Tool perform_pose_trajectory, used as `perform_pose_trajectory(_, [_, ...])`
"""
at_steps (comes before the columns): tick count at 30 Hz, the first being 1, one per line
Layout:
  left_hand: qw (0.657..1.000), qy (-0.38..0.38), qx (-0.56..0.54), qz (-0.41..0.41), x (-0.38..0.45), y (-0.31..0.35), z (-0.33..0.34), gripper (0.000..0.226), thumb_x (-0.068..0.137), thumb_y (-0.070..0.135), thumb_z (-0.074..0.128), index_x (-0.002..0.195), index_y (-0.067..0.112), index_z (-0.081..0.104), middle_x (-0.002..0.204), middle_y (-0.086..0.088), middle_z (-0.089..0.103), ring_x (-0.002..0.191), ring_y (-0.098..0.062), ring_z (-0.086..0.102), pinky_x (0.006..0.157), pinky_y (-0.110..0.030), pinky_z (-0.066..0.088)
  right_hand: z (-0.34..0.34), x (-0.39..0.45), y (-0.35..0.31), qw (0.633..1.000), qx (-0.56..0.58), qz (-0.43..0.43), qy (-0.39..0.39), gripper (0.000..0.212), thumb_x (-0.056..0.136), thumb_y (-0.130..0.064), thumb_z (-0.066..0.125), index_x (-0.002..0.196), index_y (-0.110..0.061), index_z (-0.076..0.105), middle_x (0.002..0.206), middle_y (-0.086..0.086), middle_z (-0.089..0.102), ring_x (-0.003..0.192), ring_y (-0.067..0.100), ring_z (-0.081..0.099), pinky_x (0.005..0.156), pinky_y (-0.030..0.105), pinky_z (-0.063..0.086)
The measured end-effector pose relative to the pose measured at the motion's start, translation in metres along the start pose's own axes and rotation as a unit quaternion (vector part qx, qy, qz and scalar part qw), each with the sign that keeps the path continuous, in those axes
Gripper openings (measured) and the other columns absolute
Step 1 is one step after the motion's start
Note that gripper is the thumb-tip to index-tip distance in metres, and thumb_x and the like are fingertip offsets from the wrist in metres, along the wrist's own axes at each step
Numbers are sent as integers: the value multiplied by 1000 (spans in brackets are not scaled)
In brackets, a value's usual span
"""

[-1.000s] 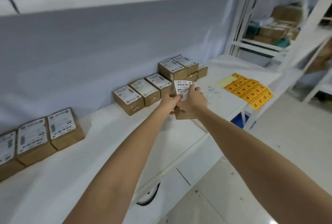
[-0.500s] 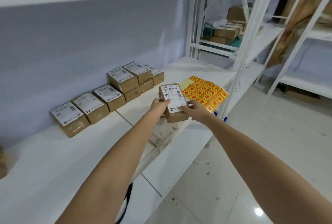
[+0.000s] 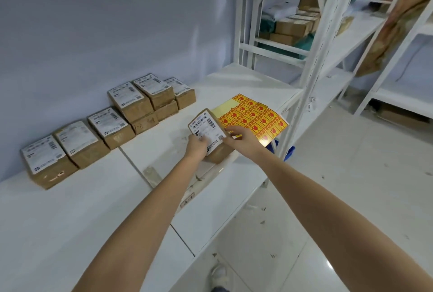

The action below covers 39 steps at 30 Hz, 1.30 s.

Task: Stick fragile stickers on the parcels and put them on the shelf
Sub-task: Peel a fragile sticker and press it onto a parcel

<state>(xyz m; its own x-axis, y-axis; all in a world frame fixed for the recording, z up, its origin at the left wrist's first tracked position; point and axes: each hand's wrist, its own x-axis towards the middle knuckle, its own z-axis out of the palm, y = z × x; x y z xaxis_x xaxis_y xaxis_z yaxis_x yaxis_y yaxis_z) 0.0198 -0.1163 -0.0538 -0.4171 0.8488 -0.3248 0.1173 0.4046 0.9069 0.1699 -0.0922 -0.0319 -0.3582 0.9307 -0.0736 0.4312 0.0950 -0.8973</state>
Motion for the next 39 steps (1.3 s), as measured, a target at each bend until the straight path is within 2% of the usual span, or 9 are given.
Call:
perform_pose_trajectory(8, [984,127,102,67,24,-4,20,37,98,15,37,131,0,39,141,-21,30,126,-36,37,103,-42,38,-7,58,-3,996,-30,-80,5,47,75,-20,77,117,-11,58,112,-2,54,109,16,51,89,27,45])
perform_pose_trajectory(11, [977,156,82,122,25,0,16,42,98,15,39,139,5,37,150,-13,21,138,-28,25,111,-31,25,-9,68,-1,991,-60,-109,-51,49,71,-27,81,115,-17,60,110,-6,51,106,12,48,80,16,42])
perform_pose_trajectory(13, [976,155,55,144,25,6,11,45,99,17,39,143,11,33,151,-8,20,139,-22,23,104,-21,22,-10,73,4,986,-61,-115,-100,52,68,-30,83,114,-22,60,116,0,50,103,12,48,75,11,40])
perform_pose_trajectory(18, [941,159,200,224,19,1,7,51,99,24,41,147,14,28,158,-3,11,145,-17,11,114,-33,21,-7,79,17,965,-45,-181,-182,53,67,-28,84,113,-32,57,113,-4,53,98,14,51,78,23,45])
perform_pose_trajectory(23, [926,168,256,222,12,-8,2,58,95,42,32,147,16,29,158,3,13,144,-12,14,111,-24,16,-19,91,24,951,8,-196,-241,34,80,-20,74,109,-32,59,108,-12,57,96,11,53,80,23,44])
perform_pose_trajectory(25, [928,171,259,209,11,-7,2,52,99,37,37,148,19,29,157,7,13,143,-9,14,111,-21,13,-28,101,26,952,27,-167,-255,25,85,-17,68,106,-29,61,108,-7,59,96,12,56,82,25,46])
perform_pose_trajectory(29, [922,204,268,191,10,0,1,47,97,23,48,143,18,39,154,7,24,142,-11,20,111,-21,12,-53,131,34,948,4,-163,-275,15,89,-6,59,104,-10,63,105,2,63,91,13,56,72,9,42])
perform_pose_trajectory(35, [934,235,238,129,9,15,11,43,94,12,49,137,17,46,148,7,34,138,-14,30,115,-27,19,-92,175,58,924,-34,-201,-322,19,90,-6,57,94,-23,63,99,-6,64,88,7,57,68,10,43])
perform_pose_trajectory(39, [922,262,276,73,13,33,18,40,92,9,51,132,14,51,147,-3,40,140,-19,29,116,-34,21,-107,196,67,909,-53,-228,-344,11,91,-7,57,95,-13,65,97,-5,64,88,9,58,73,10,44])
